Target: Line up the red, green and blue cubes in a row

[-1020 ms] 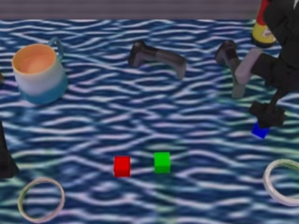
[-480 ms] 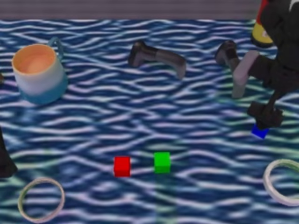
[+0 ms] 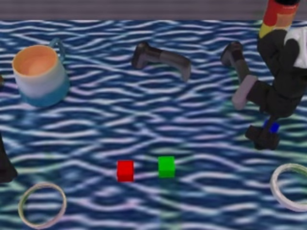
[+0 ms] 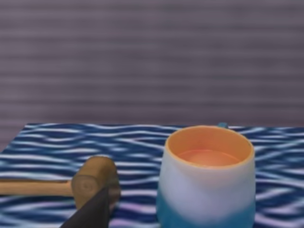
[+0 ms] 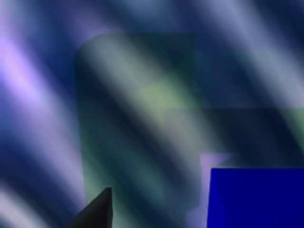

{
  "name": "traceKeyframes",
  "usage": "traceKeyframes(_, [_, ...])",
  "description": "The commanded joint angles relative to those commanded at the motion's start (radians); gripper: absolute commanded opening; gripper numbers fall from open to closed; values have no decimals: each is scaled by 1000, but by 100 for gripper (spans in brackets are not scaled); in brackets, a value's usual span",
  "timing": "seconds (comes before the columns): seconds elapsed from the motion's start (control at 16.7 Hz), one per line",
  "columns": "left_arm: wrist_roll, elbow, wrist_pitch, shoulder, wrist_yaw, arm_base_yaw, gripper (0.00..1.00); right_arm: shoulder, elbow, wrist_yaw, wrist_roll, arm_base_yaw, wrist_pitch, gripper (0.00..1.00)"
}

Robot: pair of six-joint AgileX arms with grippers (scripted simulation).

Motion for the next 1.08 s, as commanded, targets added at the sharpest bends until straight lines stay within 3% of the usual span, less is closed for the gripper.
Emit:
traceKeyframes(0.24, [0,0,0,0,0,0,100,1,-1,0,0,0,2,100])
traceKeyframes(1.02, [0,0,0,0,0,0,100,1,-1,0,0,0,2,2])
traceKeyframes(1.08, [0,0,0,0,0,0,100,1,-1,0,0,0,2,0])
